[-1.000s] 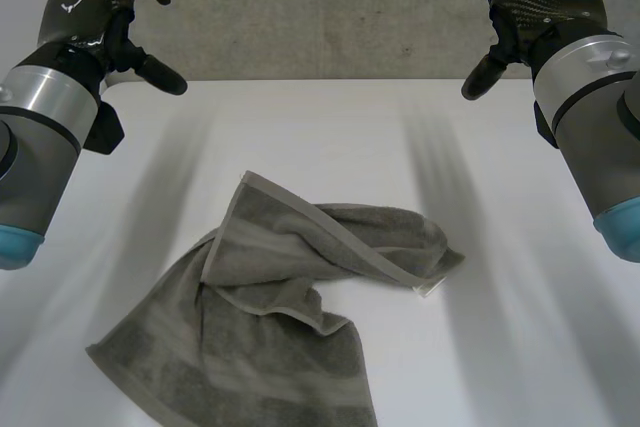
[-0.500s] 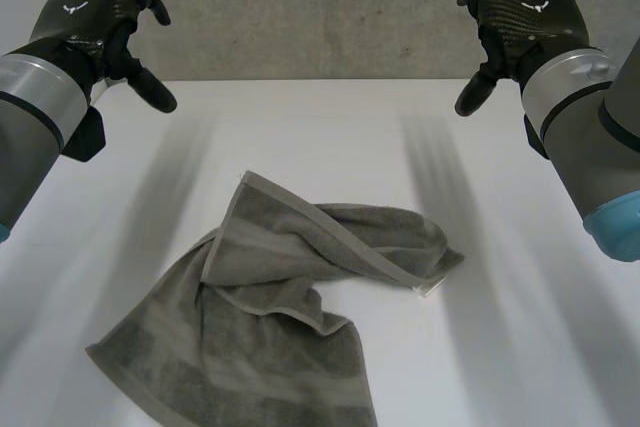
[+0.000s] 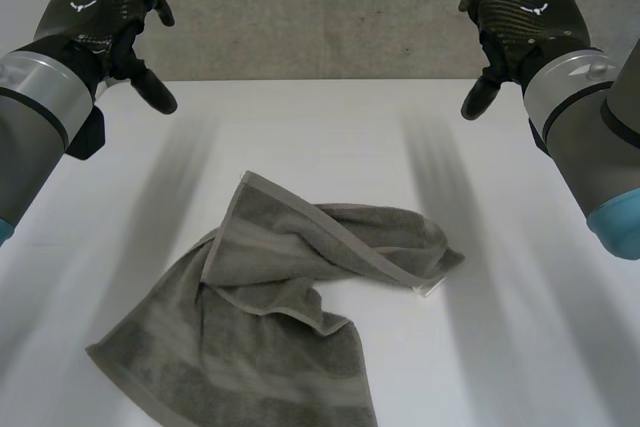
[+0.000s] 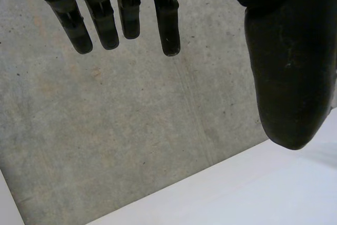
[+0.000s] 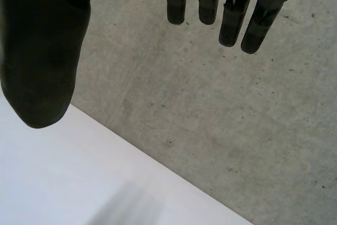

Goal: Fold the towel.

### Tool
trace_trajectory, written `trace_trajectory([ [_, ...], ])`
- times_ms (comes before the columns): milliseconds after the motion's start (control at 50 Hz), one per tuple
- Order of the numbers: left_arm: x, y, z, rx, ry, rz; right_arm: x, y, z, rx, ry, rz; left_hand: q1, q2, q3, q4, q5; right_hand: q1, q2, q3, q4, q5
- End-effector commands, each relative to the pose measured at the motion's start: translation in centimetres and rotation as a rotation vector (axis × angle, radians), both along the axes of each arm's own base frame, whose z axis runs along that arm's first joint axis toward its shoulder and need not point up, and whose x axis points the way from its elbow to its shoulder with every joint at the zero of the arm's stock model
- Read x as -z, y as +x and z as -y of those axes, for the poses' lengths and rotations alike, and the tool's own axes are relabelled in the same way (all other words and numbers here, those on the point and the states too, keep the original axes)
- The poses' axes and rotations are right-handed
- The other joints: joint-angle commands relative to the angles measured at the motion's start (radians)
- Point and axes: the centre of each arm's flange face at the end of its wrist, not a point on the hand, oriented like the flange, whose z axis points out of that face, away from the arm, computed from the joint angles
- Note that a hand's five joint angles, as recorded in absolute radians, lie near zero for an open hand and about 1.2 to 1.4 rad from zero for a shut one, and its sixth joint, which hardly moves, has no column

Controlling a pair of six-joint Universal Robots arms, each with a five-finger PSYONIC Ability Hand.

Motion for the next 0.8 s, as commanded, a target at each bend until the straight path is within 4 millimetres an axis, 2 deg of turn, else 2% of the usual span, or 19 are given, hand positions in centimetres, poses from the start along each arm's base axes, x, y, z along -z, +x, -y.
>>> trace_trajectory([
  [20, -0.2, 0.0, -0.1, 0.002, -0.005, -0.006, 1.1, 1.2, -0.5, -0.082, 0.017, -0.052, -0.075, -0.064, -0.073, -0.076, -0.037, -0.063, -0.068, -0.065, -0.077, -0.060],
  [40, -0.2, 0.0, -0.1, 0.002, -0.005, -0.006, 1.1, 1.2, -0.5, -0.082, 0.017, -0.052, -0.075, -0.064, -0.073, -0.076, -0.038, -0.063, -0.068, -0.065, -0.077, -0.060],
  [80, -0.4, 0.2, 0.0, -0.005, -0.010, -0.008, 2.9, 2.3, -1.1, -0.185, 0.036, -0.172, -0.072, -0.061, -0.071, -0.073, -0.035, -0.063, -0.068, -0.065, -0.077, -0.060],
  [100, -0.4, 0.3, 0.0, -0.005, -0.010, -0.008, 2.9, 2.3, -1.1, -0.186, 0.036, -0.173, -0.072, -0.061, -0.071, -0.073, -0.035, -0.063, -0.068, -0.065, -0.077, -0.060],
  [140, -0.4, 0.3, 0.1, -0.008, -0.011, -0.010, 5.1, 4.0, -2.4, -0.310, 0.047, -0.324, -0.072, -0.061, -0.071, -0.073, -0.035, -0.063, -0.068, -0.065, -0.077, -0.060],
  [160, -0.4, 0.4, 0.2, -0.011, -0.012, -0.012, 5.1, 4.0, -2.4, -0.310, 0.047, -0.324, -0.072, -0.061, -0.071, -0.073, -0.035, -0.063, -0.068, -0.065, -0.077, -0.060],
  [200, -0.5, 0.5, 0.2, -0.013, -0.015, -0.013, 6.0, 5.1, -3.5, -0.374, 0.036, -0.388, -0.072, -0.061, -0.071, -0.073, -0.035, -0.063, -0.068, -0.065, -0.077, -0.060],
  [240, -0.5, 0.5, 0.2, -0.014, -0.015, -0.014, 7.8, 7.6, -5.8, -0.482, 0.008, -0.459, -0.072, -0.061, -0.071, -0.073, -0.035, -0.063, -0.068, -0.065, -0.077, -0.060],
  [260, -0.5, 0.5, 0.2, -0.014, -0.015, -0.014, 7.8, 7.6, -5.8, -0.483, 0.008, -0.460, -0.072, -0.061, -0.071, -0.073, -0.035, -0.063, -0.068, -0.065, -0.077, -0.060],
  [300, -0.4, 0.6, 0.3, -0.016, -0.013, -0.014, 9.5, 10.0, -6.7, -0.538, -0.021, -0.456, -0.072, -0.061, -0.071, -0.073, -0.035, -0.063, -0.068, -0.065, -0.077, -0.060],
  [320, -0.4, 0.6, 0.3, -0.017, -0.013, -0.015, 9.5, 10.0, -6.7, -0.538, -0.021, -0.456, -0.072, -0.061, -0.071, -0.073, -0.035, -0.063, -0.068, -0.065, -0.077, -0.060],
  [360, -0.3, 0.6, 0.3, -0.017, -0.009, -0.016, 10.6, 12.4, -7.1, -0.570, -0.087, -0.433, -0.072, -0.061, -0.071, -0.073, -0.035, -0.063, -0.068, -0.065, -0.077, -0.060],
  [420, -0.2, 0.7, 0.5, -0.021, -0.007, -0.017, 11.2, 13.6, -7.6, -0.591, -0.115, -0.419, -0.072, -0.061, -0.071, -0.073, -0.035, -0.063, -0.068, -0.065, -0.077, -0.060],
  [460, -0.1, 0.8, 0.5, -0.023, -0.006, -0.016, 12.2, 15.6, -8.6, -0.631, -0.151, -0.408, -0.072, -0.061, -0.071, -0.073, -0.035, -0.063, -0.068, -0.065, -0.077, -0.060],
  [640, 0.0, 0.7, 0.6, -0.023, -0.003, -0.015, 15.2, 19.4, -9.4, -0.696, -0.176, -0.403, -0.072, -0.061, -0.071, -0.073, -0.035, -0.063, -0.068, -0.065, -0.077, -0.060],
  [680, 0.0, 0.8, 0.7, -0.025, -0.003, -0.015, 16.6, 20.2, -9.2, -0.706, -0.160, -0.417, -0.072, -0.061, -0.071, -0.073, -0.035, 0.041, 0.036, 0.038, 0.027, 0.043],
  [740, 0.0, 0.8, 0.7, -0.025, -0.006, -0.016, 17.1, 20.5, -9.0, -0.709, -0.148, -0.424, -0.072, -0.061, -0.071, -0.073, -0.035, 0.138, 0.133, 0.136, 0.124, 0.141],
  [780, 0.0, 0.7, 0.7, -0.023, -0.012, -0.016, 17.7, 20.8, -8.7, -0.714, -0.121, -0.441, -0.072, -0.061, -0.071, -0.073, -0.035, 0.509, 0.504, 0.507, 0.495, 0.512],
  [800, 0.0, 0.7, 0.7, -0.023, -0.012, -0.016, 17.7, 20.8, -8.7, -0.714, -0.121, -0.441, -0.072, -0.061, -0.071, -0.073, -0.035, 0.511, 0.506, 0.509, 0.497, 0.514],
])
